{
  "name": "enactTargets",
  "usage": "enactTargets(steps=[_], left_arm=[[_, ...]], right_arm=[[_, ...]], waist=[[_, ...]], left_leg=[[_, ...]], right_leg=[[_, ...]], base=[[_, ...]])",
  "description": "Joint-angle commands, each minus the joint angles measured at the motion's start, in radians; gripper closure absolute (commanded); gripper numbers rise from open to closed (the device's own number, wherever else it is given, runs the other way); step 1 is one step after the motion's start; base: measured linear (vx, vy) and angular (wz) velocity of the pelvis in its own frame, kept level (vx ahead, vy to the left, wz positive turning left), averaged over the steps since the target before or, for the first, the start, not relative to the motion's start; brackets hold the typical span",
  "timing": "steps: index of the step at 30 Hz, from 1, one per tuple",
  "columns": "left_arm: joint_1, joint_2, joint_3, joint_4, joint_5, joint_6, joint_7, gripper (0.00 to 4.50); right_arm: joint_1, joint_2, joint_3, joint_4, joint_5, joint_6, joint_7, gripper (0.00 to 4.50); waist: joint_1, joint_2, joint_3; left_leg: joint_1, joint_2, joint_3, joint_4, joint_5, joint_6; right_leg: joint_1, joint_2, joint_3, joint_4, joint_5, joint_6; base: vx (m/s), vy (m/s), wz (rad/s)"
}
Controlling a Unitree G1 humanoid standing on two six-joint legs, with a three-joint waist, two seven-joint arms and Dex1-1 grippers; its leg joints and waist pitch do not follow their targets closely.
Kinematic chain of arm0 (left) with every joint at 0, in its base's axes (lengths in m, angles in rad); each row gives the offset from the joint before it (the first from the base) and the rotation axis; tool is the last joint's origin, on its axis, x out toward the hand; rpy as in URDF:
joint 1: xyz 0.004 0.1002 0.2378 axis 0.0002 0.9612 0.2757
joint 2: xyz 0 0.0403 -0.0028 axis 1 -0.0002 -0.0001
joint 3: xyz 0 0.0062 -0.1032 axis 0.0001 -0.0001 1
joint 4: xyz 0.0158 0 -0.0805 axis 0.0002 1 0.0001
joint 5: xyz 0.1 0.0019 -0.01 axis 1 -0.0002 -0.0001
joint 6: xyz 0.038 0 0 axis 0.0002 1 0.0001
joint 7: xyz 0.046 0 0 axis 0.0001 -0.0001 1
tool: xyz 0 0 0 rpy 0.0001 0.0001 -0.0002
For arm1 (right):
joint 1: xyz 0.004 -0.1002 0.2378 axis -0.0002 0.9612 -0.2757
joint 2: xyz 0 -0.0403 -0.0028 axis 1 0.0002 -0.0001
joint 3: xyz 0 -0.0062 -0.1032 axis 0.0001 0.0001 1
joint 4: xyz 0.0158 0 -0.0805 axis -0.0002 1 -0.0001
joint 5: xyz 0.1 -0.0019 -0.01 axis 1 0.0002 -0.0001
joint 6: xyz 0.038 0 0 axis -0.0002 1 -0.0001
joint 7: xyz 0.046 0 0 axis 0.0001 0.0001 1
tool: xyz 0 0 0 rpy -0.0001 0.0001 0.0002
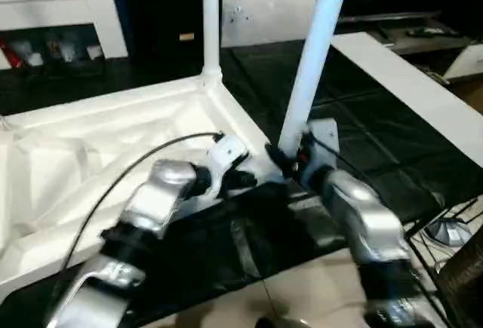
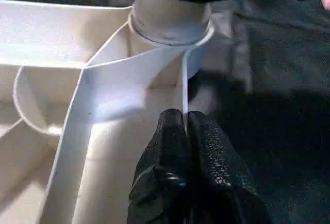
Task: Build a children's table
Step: Rotate leg to tighten
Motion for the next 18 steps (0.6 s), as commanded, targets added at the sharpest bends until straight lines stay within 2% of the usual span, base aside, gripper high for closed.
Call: enactTargets(steps=[1, 5, 6, 7, 8, 9, 10, 11, 14, 18], left_arm=[[-0.016, 0.016, -0.012, -0.053, -0.031, -0.081, -0.066, 4.50], [-0.002, 0.078, -0.026, -0.050, -0.052, -0.139, -0.183, 4.50], [0.000, 0.100, -0.036, -0.047, -0.063, -0.160, -0.231, 4.50], [0.002, 0.115, -0.044, -0.046, -0.071, -0.180, -0.268, 4.50], [0.001, 0.129, -0.054, -0.043, -0.073, -0.196, -0.298, 4.50], [0.000, 0.139, -0.060, -0.039, -0.074, -0.207, -0.320, 4.50], [-0.003, 0.155, -0.072, -0.031, -0.071, -0.230, -0.351, 4.50], [-0.004, 0.161, -0.076, -0.027, -0.069, -0.239, -0.362, 4.50], [-0.021, 0.207, -0.110, 0.004, -0.063, -0.300, -0.468, 4.50], [-0.042, 0.228, -0.138, 0.028, -0.063, -0.337, -0.543, 4.50]], right_arm=[[0.018, -0.020, 0.068, -0.049, 0.060, 0.000, 0.119, 0.75], [0.038, -0.122, 0.058, -0.053, 0.071, -0.036, 0.244, 0.47], [0.042, -0.161, 0.056, -0.045, 0.077, -0.052, 0.293, 0.47], [0.046, -0.189, 0.060, -0.043, 0.080, -0.067, 0.331, 0.23], [0.046, -0.213, 0.063, -0.041, 0.084, -0.072, 0.364, 0.14], [0.046, -0.229, 0.064, -0.040, 0.087, -0.074, 0.388, 0.09], [0.046, -0.253, 0.068, -0.037, 0.093, -0.079, 0.425, 0.05], [0.046, -0.263, 0.071, -0.036, 0.095, -0.081, 0.440, 0.02], [0.039, -0.360, 0.116, -0.016, 0.103, -0.113, 0.601, 0.02], [0.030, -0.420, 0.154, 0.003, 0.120, -0.133, 0.734, 0.02]], waist=[[0.013, 0.013, -0.073], [0.022, 0.014, -0.067], [0.026, 0.018, -0.066], [0.028, 0.014, -0.064], [0.034, 0.015, -0.064], [0.037, 0.014, -0.063], [0.048, 0.014, -0.062], [0.048, 0.014, -0.062], [0.061, 0.010, -0.062], [0.074, 0.005, -0.063]], left_leg=[[-0.011, 0.011, 0.009, -0.063, -0.109, 0.072], [-0.005, 0.014, 0.012, -0.065, -0.155, 0.068], [-0.003, 0.015, 0.012, -0.066, -0.172, 0.060], [-0.002, 0.015, 0.013, -0.067, -0.188, 0.055], [0.003, 0.017, 0.013, -0.066, -0.196, 0.055], [0.005, 0.017, 0.015, -0.066, -0.196, 0.054], [0.007, 0.017, 0.015, -0.067, -0.201, 0.052], [0.007, 0.017, 0.015, -0.067, -0.201, 0.052], [0.007, 0.020, 0.016, -0.068, -0.202, 0.053], [0.004, 0.020, 0.015, -0.067, -0.187, 0.056]], right_leg=[[0.079, -0.061, 0.057, -0.063, -0.192, -0.162], [0.073, -0.061, 0.057, -0.070, -0.267, -0.152], [0.072, -0.061, 0.057, -0.073, -0.294, -0.147], [0.070, -0.061, 0.057, -0.075, -0.322, -0.140], [0.067, -0.062, 0.058, -0.079, -0.341, -0.136], [0.065, -0.062, 0.060, -0.079, -0.343, -0.137], [0.064, -0.063, 0.060, -0.080, -0.358, -0.132], [0.064, -0.063, 0.060, -0.080, -0.358, -0.132], [0.065, -0.063, 0.061, -0.077, -0.353, -0.129], [0.066, -0.067, 0.060, -0.076, -0.369, -0.126]], base=[[0.000, 0.000, 0.00], [0.000, 0.000, 0.00], [0.000, 0.000, 0.00], [0.000, 0.000, 0.00], [0.000, 0.000, 0.00], [0.000, 0.000, 0.00], [0.000, 0.000, 0.00], [0.000, 0.000, 0.00], [0.000, 0.000, 0.00], [0.000, 0.000, 0.00]])
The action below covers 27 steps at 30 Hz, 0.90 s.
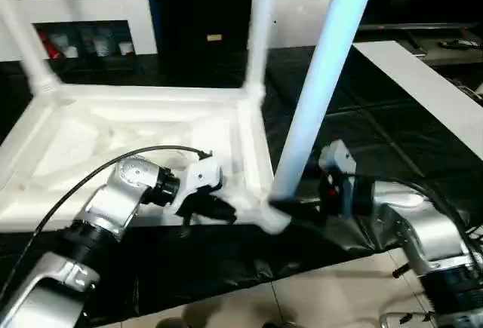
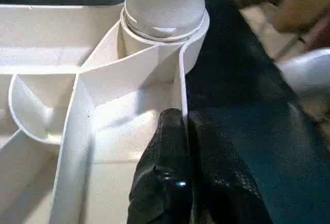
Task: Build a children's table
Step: Rotate leg to tighten
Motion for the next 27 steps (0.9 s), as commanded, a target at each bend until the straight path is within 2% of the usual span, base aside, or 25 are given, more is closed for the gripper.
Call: enactTargets(steps=[1, 2, 5, 11, 13, 14, 16, 21, 27], left_arm=[[-0.039, -0.007, -0.033, -0.018, -0.011, -0.044, -0.063, 4.50], [-0.043, -0.004, -0.039, -0.012, -0.009, -0.057, -0.077, 4.50], [-0.048, 0.000, -0.050, -0.004, -0.009, -0.073, -0.102, 4.50], [-0.061, 0.001, -0.078, 0.005, -0.011, -0.106, -0.167, 4.50], [-0.063, 0.000, -0.082, 0.006, -0.012, -0.109, -0.174, 4.50], [-0.063, 0.000, -0.082, 0.006, -0.012, -0.109, -0.174, 4.50], [-0.064, -0.001, -0.084, 0.009, -0.010, -0.113, -0.178, 4.50], [-0.074, -0.002, -0.087, 0.032, -0.007, -0.131, -0.180, 4.50], [-0.069, -0.002, -0.087, 0.029, -0.008, -0.129, -0.179, 4.50]], right_arm=[[-0.007, -0.022, 0.011, 0.016, 0.012, -0.024, 0.053, 0.02], [-0.010, -0.031, 0.017, 0.022, 0.014, -0.029, 0.074, 0.18], [-0.014, -0.047, 0.033, 0.027, 0.019, -0.033, 0.114, 0.18], [-0.029, -0.058, 0.057, 0.038, 0.041, -0.031, 0.186, 0.82], [-0.030, -0.056, 0.060, 0.036, 0.046, -0.025, 0.196, 0.94], [-0.030, -0.056, 0.060, 0.036, 0.046, -0.025, 0.196, 0.94], [-0.030, -0.058, 0.066, 0.034, 0.054, -0.013, 0.212, 1.24], [-0.027, -0.068, 0.077, 0.030, 0.068, 0.001, 0.238, 1.68], [-0.025, -0.067, 0.082, 0.025, 0.073, 0.009, 0.246, 2.06]], waist=[[-0.005, 0.001, -0.066], [-0.004, 0.003, -0.066], [-0.005, 0.000, -0.068], [0.000, -0.001, -0.068], [0.001, 0.002, -0.068], [0.001, 0.001, -0.068], [0.002, 0.000, -0.069], [0.004, 0.002, -0.069], [0.005, 0.000, -0.070]], left_leg=[[0.000, 0.019, 0.012, -0.071, -0.181, 0.053], [-0.001, 0.018, 0.011, -0.071, -0.179, 0.053], [0.000, 0.019, 0.012, -0.070, -0.172, 0.053], [-0.002, 0.019, 0.013, -0.069, -0.170, 0.058], [-0.002, 0.019, 0.012, -0.068, -0.166, 0.055], [-0.002, 0.019, 0.012, -0.068, -0.166, 0.055], [-0.002, 0.019, 0.013, -0.068, -0.165, 0.054], [-0.001, 0.018, 0.012, -0.068, -0.166, 0.053], [-0.002, 0.019, 0.013, -0.067, -0.163, 0.051]], right_leg=[[0.063, -0.066, 0.056, -0.075, -0.361, -0.131], [0.063, -0.066, 0.055, -0.075, -0.359, -0.132], [0.063, -0.066, 0.056, -0.074, -0.349, -0.136], [0.064, -0.066, 0.053, -0.075, -0.365, -0.134], [0.064, -0.066, 0.053, -0.074, -0.365, -0.133], [0.064, -0.066, 0.053, -0.075, -0.363, -0.133], [0.064, -0.064, 0.053, -0.073, -0.355, -0.135], [0.065, -0.064, 0.052, -0.074, -0.363, -0.132], [0.064, -0.064, 0.051, -0.075, -0.372, -0.126]], base=[[0.000, 0.000, 0.00], [0.000, 0.000, 0.00], [0.000, 0.000, 0.00], [0.000, 0.000, 0.00], [0.000, 0.000, 0.00], [0.000, 0.000, 0.00], [0.000, 0.000, 0.00], [0.000, 0.000, 0.00], [0.000, 0.000, 0.00]])
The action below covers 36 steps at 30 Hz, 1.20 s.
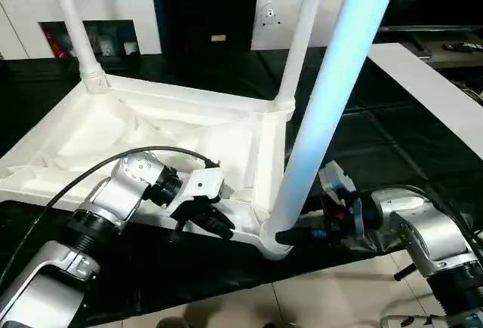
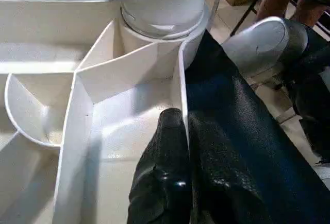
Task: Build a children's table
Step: Rotate leg to tighten
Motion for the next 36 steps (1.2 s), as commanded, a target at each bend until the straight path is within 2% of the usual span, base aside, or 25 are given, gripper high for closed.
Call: enactTargets(steps=[1, 7, 9, 11, 13, 15, 16, 17, 18, 19, 20, 21, 23, 24, 25, 26, 27, 29, 31, 32, 33, 34, 36], left_arm=[[-0.024, -0.011, -0.029, -0.022, -0.009, -0.027, -0.048, 4.50], [-0.016, -0.017, -0.019, -0.027, -0.016, -0.009, -0.035, 4.50], [-0.018, -0.030, -0.002, -0.027, -0.006, 0.036, 0.032, 4.50], [-0.019, -0.037, 0.005, -0.026, -0.001, 0.057, 0.060, 4.50], [-0.015, -0.069, 0.035, -0.041, -0.006, 0.135, 0.149, 4.50], [-0.002, -0.120, 0.069, -0.070, -0.008, 0.227, 0.265, 4.50], [0.005, -0.143, 0.082, -0.084, -0.010, 0.261, 0.311, 4.50], [0.010, -0.168, 0.092, -0.095, -0.007, 0.291, 0.359, 4.50], [0.014, -0.183, 0.098, -0.103, -0.004, 0.307, 0.386, 4.50], [0.017, -0.199, 0.102, -0.111, -0.004, 0.327, 0.408, 4.50], [0.019, -0.210, 0.106, -0.114, -0.003, 0.340, 0.426, 4.50], [0.018, -0.262, 0.120, -0.118, 0.005, 0.387, 0.508, 4.50], [0.016, -0.288, 0.125, -0.119, 0.009, 0.407, 0.546, 4.50], [0.008, -0.335, 0.138, -0.110, 0.014, 0.435, 0.615, 4.50], [0.004, -0.354, 0.145, -0.110, 0.016, 0.453, 0.643, 4.50], [-0.002, -0.377, 0.150, -0.105, 0.023, 0.465, 0.678, 4.50], [-0.011, -0.404, 0.155, -0.099, 0.040, 0.474, 0.725, 4.50], [-0.020, -0.423, 0.157, -0.094, 0.049, 0.477, 0.753, 4.50], [-0.025, -0.424, 0.148, -0.094, 0.060, 0.469, 0.758, 4.50], [-0.025, -0.424, 0.148, -0.094, 0.060, 0.469, 0.758, 4.50], [-0.028, -0.408, 0.138, -0.088, 0.075, 0.450, 0.754, 4.50], [-0.028, -0.393, 0.135, -0.081, 0.081, 0.431, 0.746, 4.50], [-0.027, -0.366, 0.133, -0.076, 0.086, 0.413, 0.730, 4.50]], right_arm=[[-0.014, -0.012, 0.005, -0.018, 0.008, 0.011, 0.008, 2.18], [-0.005, 0.001, 0.002, -0.037, 0.027, 0.050, -0.009, 2.42], [0.003, 0.035, -0.019, -0.060, 0.056, 0.102, -0.072, 2.45], [0.007, 0.046, -0.024, -0.067, 0.059, 0.108, -0.091, 2.46], [0.022, 0.100, -0.029, -0.066, 0.023, 0.100, -0.201, 2.46], [0.038, 0.176, -0.033, -0.064, -0.022, 0.113, -0.346, 2.47], [0.044, 0.210, -0.038, -0.065, -0.034, 0.127, -0.405, 2.47], [0.045, 0.248, -0.047, -0.060, -0.043, 0.140, -0.466, 2.48], [0.046, 0.270, -0.052, -0.059, -0.045, 0.152, -0.502, 2.49], [0.045, 0.291, -0.058, -0.057, -0.047, 0.158, -0.534, 2.50], [0.043, 0.306, -0.062, -0.055, -0.048, 0.163, -0.556, 2.50], [0.027, 0.374, -0.076, -0.034, -0.059, 0.176, -0.652, 2.51], [0.015, 0.406, -0.082, -0.016, -0.067, 0.177, -0.700, 2.52], [-0.017, 0.467, -0.106, 0.030, -0.078, 0.172, -0.796, 2.52], [-0.029, 0.494, -0.120, 0.048, -0.085, 0.171, -0.841, 2.52], [-0.053, 0.529, -0.141, 0.080, -0.096, 0.168, -0.904, 2.52], [-0.085, 0.571, -0.169, 0.121, -0.113, 0.163, -0.986, 2.52], [-0.113, 0.603, -0.192, 0.153, -0.120, 0.150, -1.045, 2.52], [-0.127, 0.622, -0.206, 0.164, -0.120, 0.129, -1.069, 2.52], [-0.127, 0.622, -0.206, 0.164, -0.120, 0.129, -1.069, 2.17], [-0.130, 0.632, -0.216, 0.165, -0.124, 0.111, -1.078, 2.17], [-0.126, 0.630, -0.222, 0.161, -0.128, 0.103, -1.080, 2.17], [-0.115, 0.623, -0.232, 0.149, -0.131, 0.094, -1.078, 1.76]], waist=[[-0.004, 0.000, -0.069], [-0.004, 0.000, -0.069], [-0.004, 0.001, -0.068], [-0.005, 0.001, -0.066], [-0.006, 0.004, -0.062], [-0.011, 0.000, -0.058], [-0.017, 0.000, -0.055], [-0.022, 0.000, -0.057], [-0.037, 0.000, -0.055], [-0.041, 0.003, -0.057], [-0.053, 0.004, -0.059], [-0.064, 0.006, -0.060], [-0.071, 0.005, -0.062], [-0.083, 0.008, -0.059], [-0.084, 0.009, -0.060], [-0.087, 0.004, -0.061], [-0.094, 0.008, -0.058], [-0.098, 0.003, -0.060], [-0.097, 0.008, -0.063], [-0.097, 0.008, -0.064], [-0.095, 0.007, -0.066], [-0.093, 0.009, -0.068], [-0.091, 0.007, -0.071]], left_leg=[[-0.002, 0.018, 0.012, -0.068, -0.162, 0.051], [-0.002, 0.017, 0.013, -0.067, -0.159, 0.050], [-0.002, 0.017, 0.013, -0.068, -0.161, 0.048], [0.001, 0.017, 0.013, -0.069, -0.174, 0.041], [0.005, 0.014, 0.013, -0.069, -0.199, 0.028], [0.006, 0.010, 0.011, -0.069, -0.222, 0.016], [0.007, 0.005, 0.008, -0.067, -0.242, 0.004], [0.008, 0.005, 0.007, -0.067, -0.248, -0.002], [0.005, 0.002, 0.000, -0.067, -0.268, -0.006], [0.007, 0.001, -0.001, -0.066, -0.278, -0.001], [0.004, 0.004, -0.003, -0.068, -0.282, 0.008], [-0.002, 0.007, -0.005, -0.071, -0.276, 0.013], [0.001, 0.004, -0.005, -0.068, -0.281, 0.014], [0.002, 0.002, -0.004, -0.067, -0.294, 0.019], [0.008, 0.000, -0.004, -0.064, -0.301, 0.019], [0.008, -0.002, -0.003, -0.062, -0.298, 0.022], [0.007, -0.001, -0.004, -0.064, -0.303, 0.025], [0.008, -0.003, -0.004, -0.063, -0.304, 0.028], [0.004, 0.001, -0.005, -0.068, -0.283, 0.037], [0.000, 0.003, -0.005, -0.070, -0.270, 0.041], [-0.001, 0.004, -0.004, -0.071, -0.258, 0.043], [-0.001, 0.007, -0.002, -0.071, -0.233, 0.045], [-0.008, 0.009, -0.001, -0.072, -0.189, 0.051]], right_leg=[[0.064, -0.064, 0.052, -0.075, -0.370, -0.127], [0.065, -0.064, 0.052, -0.076, -0.372, -0.123], [0.064, -0.064, 0.052, -0.077, -0.382, -0.120], [0.061, -0.063, 0.051, -0.080, -0.405, -0.113], [0.056, -0.065, 0.048, -0.088, -0.473, -0.092], [0.055, -0.065, 0.043, -0.099, -0.539, -0.066], [0.054, -0.065, 0.035, -0.108, -0.596, -0.041], [0.055, -0.067, 0.033, -0.108, -0.610, -0.032], [0.058, -0.068, 0.022, -0.120, -0.654, -0.004], [0.058, -0.068, 0.019, -0.125, -0.659, 0.001], [0.063, -0.070, 0.016, -0.126, -0.635, -0.002], [0.065, -0.070, 0.016, -0.123, -0.593, -0.019], [0.063, -0.068, 0.014, -0.125, -0.588, -0.023], [0.056, -0.066, 0.015, -0.127, -0.591, -0.033], [0.053, -0.067, 0.012, -0.130, -0.599, -0.035], [0.053, -0.066, 0.012, -0.132, -0.600, -0.033], [0.051, -0.065, 0.012, -0.131, -0.603, -0.035], [0.053, -0.064, 0.011, -0.133, -0.598, -0.029], [0.055, -0.065, 0.021, -0.123, -0.541, -0.038], [0.057, -0.064, 0.025, -0.117, -0.505, -0.047], [0.058, -0.064, 0.027, -0.114, -0.484, -0.053], [0.058, -0.065, 0.033, -0.105, -0.434, -0.072], [0.063, -0.064, 0.040, -0.091, -0.355, -0.102]], base=[[0.000, 0.000, 0.00], [0.000, 0.000, 0.00], [0.000, 0.000, 0.00], [0.000, 0.000, 0.00], [0.000, 0.000, 0.00], [0.000, 0.000, 0.00], [0.000, 0.000, 0.00], [0.000, 0.000, 0.00], [0.000, 0.000, 0.00], [0.000, 0.000, 0.00], [0.000, 0.000, 0.00], [0.000, 0.000, 0.00], [0.000, 0.000, 0.00], [0.000, 0.000, 0.00], [0.000, 0.000, 0.00], [0.000, 0.000, 0.00], [0.000, 0.000, 0.00], [0.000, 0.000, 0.00], [0.000, 0.000, 0.00], [0.000, 0.000, 0.00], [0.000, 0.000, 0.00], [0.000, 0.000, 0.00], [0.000, 0.000, 0.00]])
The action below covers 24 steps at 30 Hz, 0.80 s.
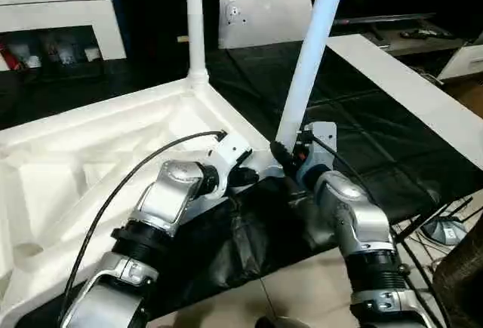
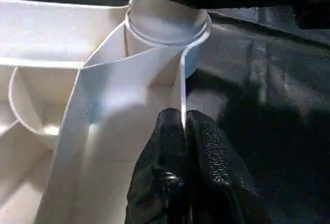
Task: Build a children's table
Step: Rotate leg to tighten
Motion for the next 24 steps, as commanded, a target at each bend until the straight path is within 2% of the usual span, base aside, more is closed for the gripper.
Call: enactTargets(steps=[1, 5, 8, 9, 10, 12, 13, 15, 16, 17, 19, 20, 21, 22, 23, 24], left_arm=[[-0.046, -0.022, -0.050, -0.018, -0.014, -0.050, -0.035, 4.50], [-0.042, 0.036, -0.056, -0.004, -0.013, -0.120, -0.112, 4.50], [-0.042, 0.065, -0.061, 0.005, -0.019, -0.157, -0.163, 4.50], [-0.043, 0.088, -0.067, 0.016, -0.028, -0.197, -0.210, 4.50], [-0.047, 0.107, -0.074, 0.028, -0.032, -0.225, -0.244, 4.50], [-0.052, 0.129, -0.083, 0.048, -0.034, -0.267, -0.283, 4.50], [-0.052, 0.129, -0.083, 0.048, -0.034, -0.267, -0.283, 4.50], [-0.072, 0.155, -0.100, 0.102, -0.029, -0.366, -0.347, 4.50], [-0.082, 0.165, -0.108, 0.127, -0.019, -0.405, -0.362, 4.50], [-0.093, 0.170, -0.113, 0.154, -0.006, -0.439, -0.357, 4.50], [-0.115, 0.174, -0.115, 0.205, 0.013, -0.492, -0.345, 4.50], [-0.126, 0.173, -0.112, 0.227, 0.016, -0.511, -0.342, 4.50], [-0.133, 0.170, -0.106, 0.238, 0.012, -0.516, -0.342, 4.50], [-0.143, 0.169, -0.100, 0.252, 0.004, -0.522, -0.352, 4.50], [-0.145, 0.168, -0.100, 0.256, 0.001, -0.526, -0.358, 4.50], [-0.148, 0.170, -0.100, 0.259, -0.003, -0.529, -0.371, 4.50]], right_arm=[[0.000, 0.062, 0.065, 0.009, 0.040, 0.016, 0.056, 1.74], [0.049, 0.022, 0.072, -0.048, 0.042, 0.000, 0.080, 1.33], [0.082, -0.006, 0.077, -0.086, 0.041, -0.011, 0.105, 1.13], [0.111, -0.036, 0.078, -0.118, 0.045, -0.020, 0.139, 1.00], [0.136, -0.065, 0.076, -0.147, 0.050, -0.029, 0.171, 0.89], [0.165, -0.098, 0.073, -0.180, 0.057, -0.043, 0.209, 0.71], [0.165, -0.098, 0.073, -0.180, 0.057, -0.043, 0.209, 0.61], [0.220, -0.173, 0.064, -0.238, 0.075, -0.054, 0.290, 0.50], [0.244, -0.203, 0.061, -0.263, 0.082, -0.054, 0.319, 0.34], [0.262, -0.224, 0.052, -0.280, 0.089, -0.055, 0.336, 0.34], [0.302, -0.264, 0.033, -0.316, 0.110, -0.048, 0.372, 0.17], [0.320, -0.284, 0.026, -0.331, 0.120, -0.043, 0.390, 0.07], [0.336, -0.299, 0.022, -0.345, 0.125, -0.044, 0.404, 0.07], [0.370, -0.328, 0.010, -0.369, 0.138, -0.047, 0.431, 0.07], [0.381, -0.337, 0.005, -0.376, 0.143, -0.047, 0.439, 0.07], [0.405, -0.356, -0.004, -0.394, 0.154, -0.049, 0.461, 0.07]], waist=[[0.011, 0.007, -0.070], [0.015, 0.014, -0.072], [0.022, 0.016, -0.070], [0.024, 0.023, -0.069], [0.030, 0.021, -0.067], [0.041, 0.021, -0.065], [0.042, 0.021, -0.065], [0.051, 0.020, -0.063], [0.062, 0.021, -0.065], [0.065, 0.024, -0.066], [0.072, 0.018, -0.064], [0.077, 0.018, -0.063], [0.078, 0.016, -0.064], [0.081, 0.018, -0.064], [0.081, 0.016, -0.064], [0.080, 0.019, -0.063]], left_leg=[[-0.007, 0.012, 0.008, -0.072, -0.173, 0.053], [-0.009, 0.014, 0.011, -0.073, -0.126, 0.057], [-0.005, 0.015, 0.012, -0.075, -0.129, 0.055], [-0.003, 0.017, 0.013, -0.076, -0.139, 0.048], [-0.002, 0.015, 0.014, -0.077, -0.156, 0.045], [0.005, 0.018, 0.016, -0.079, -0.192, 0.039], [0.004, 0.018, 0.016, -0.080, -0.199, 0.035], [0.007, 0.017, 0.017, -0.079, -0.206, 0.034], [0.011, 0.019, 0.017, -0.079, -0.200, 0.034], [0.013, 0.021, 0.018, -0.079, -0.199, 0.032], [0.007, 0.021, 0.017, -0.080, -0.207, 0.037], [0.004, 0.016, 0.019, -0.080, -0.218, 0.040], [0.007, 0.017, 0.019, -0.079, -0.223, 0.038], [0.007, 0.015, 0.018, -0.078, -0.225, 0.037], [0.005, 0.016, 0.018, -0.078, -0.222, 0.040], [0.002, 0.015, 0.016, -0.079, -0.217, 0.042]], right_leg=[[0.057, -0.062, 0.053, -0.070, -0.332, -0.118], [0.064, -0.062, 0.058, -0.059, -0.249, -0.150], [0.065, -0.060, 0.059, -0.058, -0.235, -0.155], [0.062, -0.061, 0.060, -0.058, -0.239, -0.160], [0.064, -0.060, 0.060, -0.063, -0.261, -0.150], [0.058, -0.062, 0.062, -0.069, -0.295, -0.143], [0.059, -0.062, 0.062, -0.067, -0.305, -0.143], [0.056, -0.063, 0.062, -0.074, -0.334, -0.129], [0.054, -0.062, 0.065, -0.072, -0.308, -0.126], [0.054, -0.061, 0.066, -0.068, -0.291, -0.130], [0.060, -0.062, 0.066, -0.066, -0.290, -0.127], [0.062, -0.061, 0.062, -0.076, -0.340, -0.106], [0.060, -0.064, 0.062, -0.077, -0.361, -0.099], [0.061, -0.067, 0.061, -0.084, -0.411, -0.079], [0.060, -0.068, 0.061, -0.085, -0.413, -0.078], [0.062, -0.067, 0.060, -0.084, -0.415, -0.077]], base=[[0.000, 0.000, 0.00], [0.000, 0.000, 0.00], [0.000, 0.000, 0.00], [0.000, 0.000, 0.00], [0.000, 0.000, 0.00], [0.000, 0.000, 0.00], [0.000, 0.000, 0.00], [0.000, 0.000, 0.00], [0.000, 0.000, 0.00], [0.000, 0.000, 0.00], [0.000, 0.000, 0.00], [0.000, 0.000, 0.00], [0.000, 0.000, 0.00], [0.000, 0.000, 0.00], [0.000, 0.000, 0.00], [0.000, 0.000, 0.00]])
